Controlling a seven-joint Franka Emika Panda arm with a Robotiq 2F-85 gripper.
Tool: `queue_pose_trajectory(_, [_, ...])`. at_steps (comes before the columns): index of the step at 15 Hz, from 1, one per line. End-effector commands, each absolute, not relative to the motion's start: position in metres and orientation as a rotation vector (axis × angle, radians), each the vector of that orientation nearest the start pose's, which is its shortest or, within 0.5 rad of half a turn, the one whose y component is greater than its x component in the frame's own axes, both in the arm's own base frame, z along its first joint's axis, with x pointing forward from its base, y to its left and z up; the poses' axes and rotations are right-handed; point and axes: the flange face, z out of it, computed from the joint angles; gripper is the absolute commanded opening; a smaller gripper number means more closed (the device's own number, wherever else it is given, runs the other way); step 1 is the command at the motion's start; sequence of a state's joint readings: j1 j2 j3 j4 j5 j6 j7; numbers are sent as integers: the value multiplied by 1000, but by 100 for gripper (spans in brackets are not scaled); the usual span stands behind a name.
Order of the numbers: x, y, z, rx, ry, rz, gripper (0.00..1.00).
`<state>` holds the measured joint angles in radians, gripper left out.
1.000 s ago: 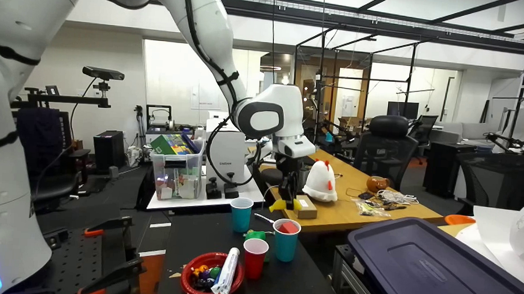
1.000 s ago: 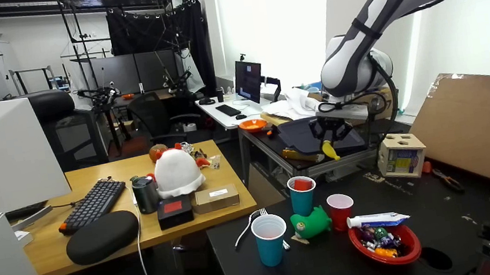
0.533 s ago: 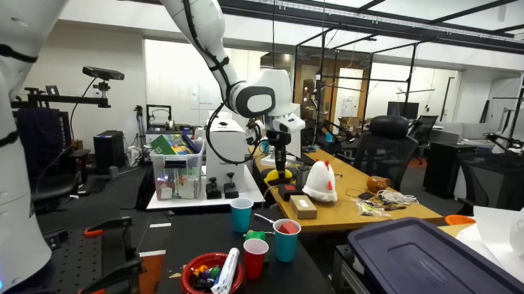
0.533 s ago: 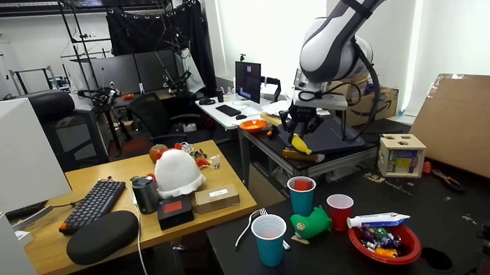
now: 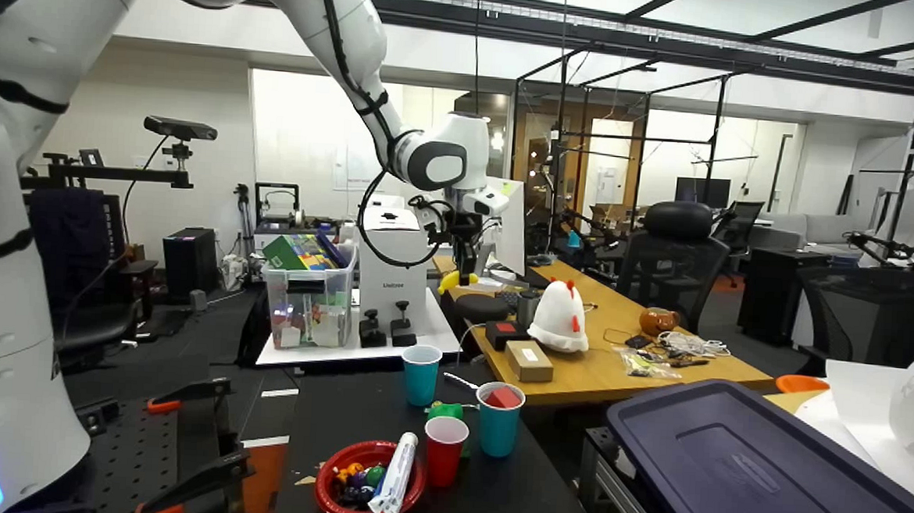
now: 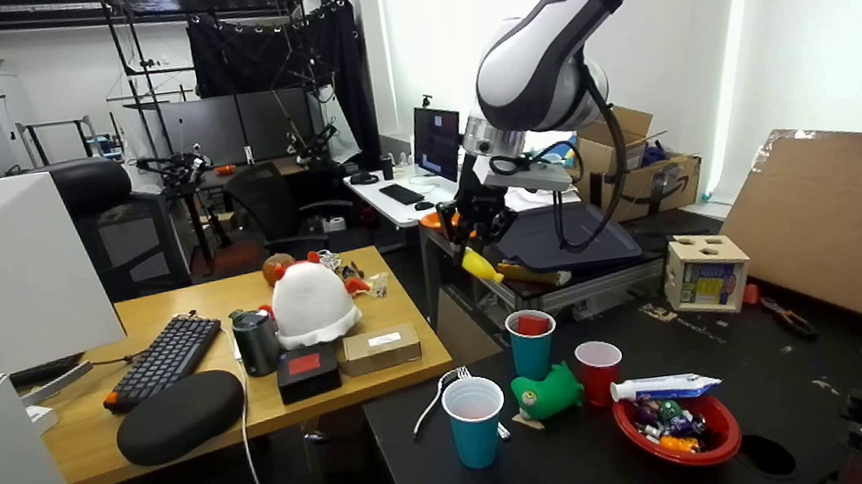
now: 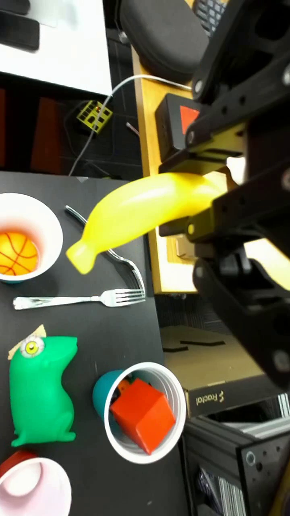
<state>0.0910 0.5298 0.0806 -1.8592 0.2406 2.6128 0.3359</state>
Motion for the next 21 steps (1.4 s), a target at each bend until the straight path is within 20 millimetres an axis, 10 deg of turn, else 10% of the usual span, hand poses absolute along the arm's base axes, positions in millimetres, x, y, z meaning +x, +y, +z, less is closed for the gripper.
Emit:
queue_pose_trajectory(1, [666,135,249,-2847,321,-163,7])
queue_pose_trajectory(10, [662,195,199,-2839,-76,124,7])
queue_pose_trajectory(21, [665,224,148,-2855,-223,429,7])
